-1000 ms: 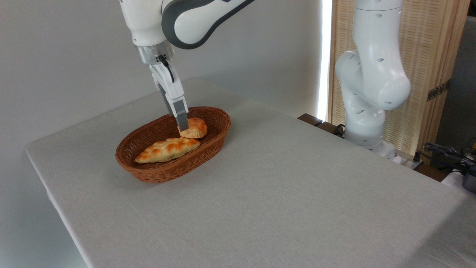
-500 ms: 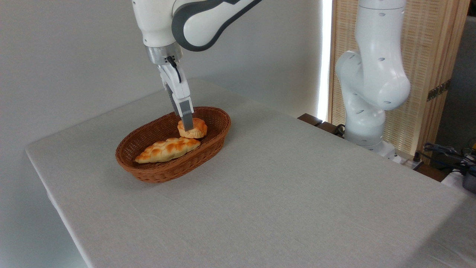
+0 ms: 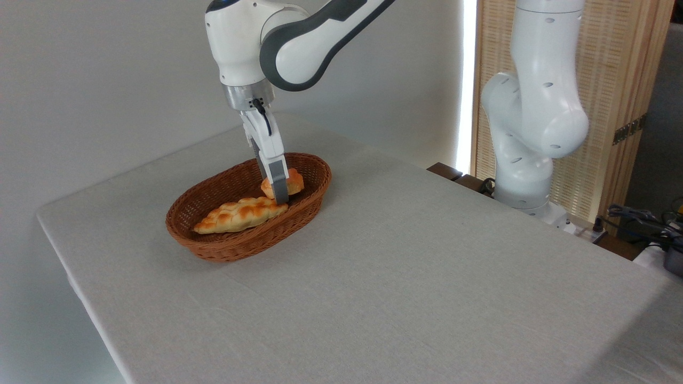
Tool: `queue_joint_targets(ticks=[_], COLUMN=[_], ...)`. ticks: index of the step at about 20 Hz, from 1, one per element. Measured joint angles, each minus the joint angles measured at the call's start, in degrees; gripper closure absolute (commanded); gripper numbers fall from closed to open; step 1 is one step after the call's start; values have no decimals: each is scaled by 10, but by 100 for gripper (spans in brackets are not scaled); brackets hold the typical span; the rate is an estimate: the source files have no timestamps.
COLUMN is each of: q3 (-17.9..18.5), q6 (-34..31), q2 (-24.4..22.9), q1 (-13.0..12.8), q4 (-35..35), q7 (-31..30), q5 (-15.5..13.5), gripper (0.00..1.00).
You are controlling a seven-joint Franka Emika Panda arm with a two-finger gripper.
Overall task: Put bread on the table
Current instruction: 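Lower the gripper around the round roll and close on it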
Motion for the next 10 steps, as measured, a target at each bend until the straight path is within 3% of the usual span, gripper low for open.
queue_joint_targets(ticks=[2, 4, 10], q3=[0, 0, 0], q6=[0, 0, -1], q2=[0, 0, -2], q1=[0, 0, 0], q4=[0, 0, -1], q7=[0, 0, 0], q5=[1, 1, 1], gripper=[59, 73, 76])
